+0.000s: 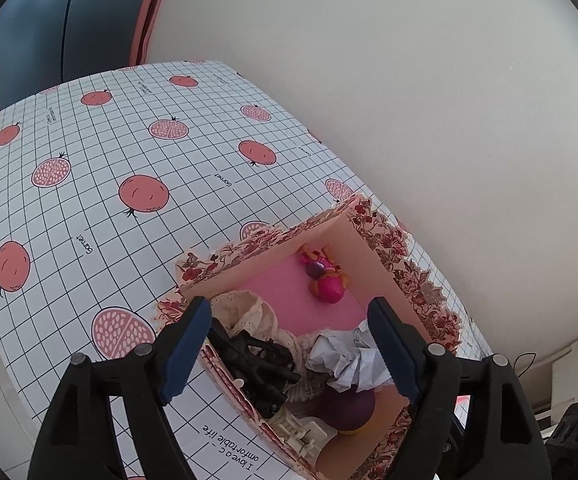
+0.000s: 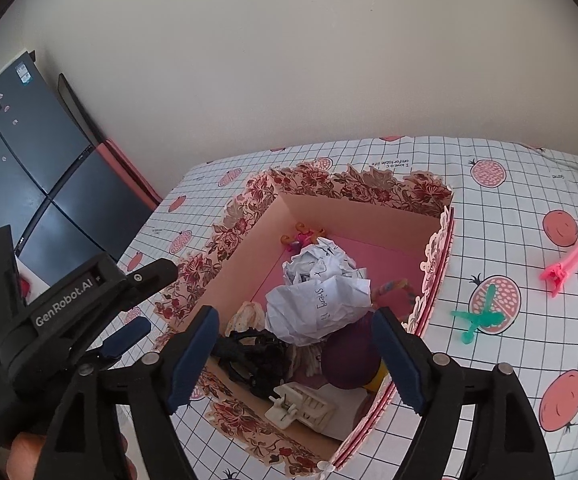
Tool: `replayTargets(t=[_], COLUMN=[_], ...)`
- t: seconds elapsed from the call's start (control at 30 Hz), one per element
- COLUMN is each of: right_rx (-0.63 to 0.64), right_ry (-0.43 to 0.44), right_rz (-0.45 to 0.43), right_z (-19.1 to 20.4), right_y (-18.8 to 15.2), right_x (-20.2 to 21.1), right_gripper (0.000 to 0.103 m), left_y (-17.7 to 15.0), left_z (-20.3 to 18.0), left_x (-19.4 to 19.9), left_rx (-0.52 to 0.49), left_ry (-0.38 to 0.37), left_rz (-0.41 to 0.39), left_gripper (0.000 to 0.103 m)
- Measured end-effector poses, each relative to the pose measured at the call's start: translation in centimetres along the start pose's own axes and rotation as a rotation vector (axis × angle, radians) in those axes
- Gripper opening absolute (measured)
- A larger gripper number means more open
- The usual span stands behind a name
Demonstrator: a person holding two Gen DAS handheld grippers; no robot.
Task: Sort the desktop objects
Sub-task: 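Raise both open grippers out of the pink box and move toward the pink clip and green toy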
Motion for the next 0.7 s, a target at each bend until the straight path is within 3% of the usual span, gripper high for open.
replayTargets(t=[0.17,0.7], right_rx=[0.008,0.019], right_ry=[-0.002,-0.024], right_rz=[-0.027,-0.072], right_z=[0.1,-1.7], right_y=[0.7,2.7], right_x=[1.0,4.7], right_gripper=[0.099,0.103], left_y=[0.4,0.6], left_z=[-0.3,-2.2], left_x=[0.9,3.1], left_rx=[-0.008,-0.032], left_ry=[0.005,0.012], left_rz=[-0.020,-0.066], left_gripper=[0.087,0.090])
Point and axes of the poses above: each gripper's, at about its wrist camera, not at the fingertips, and x roughly against the way its jaws point, z to its left, y to its top, the point moved 9 cm from there along -x, roughly the way its jaws point, and after that the axes turned 9 degrees about -z, right-handed, at the moved point
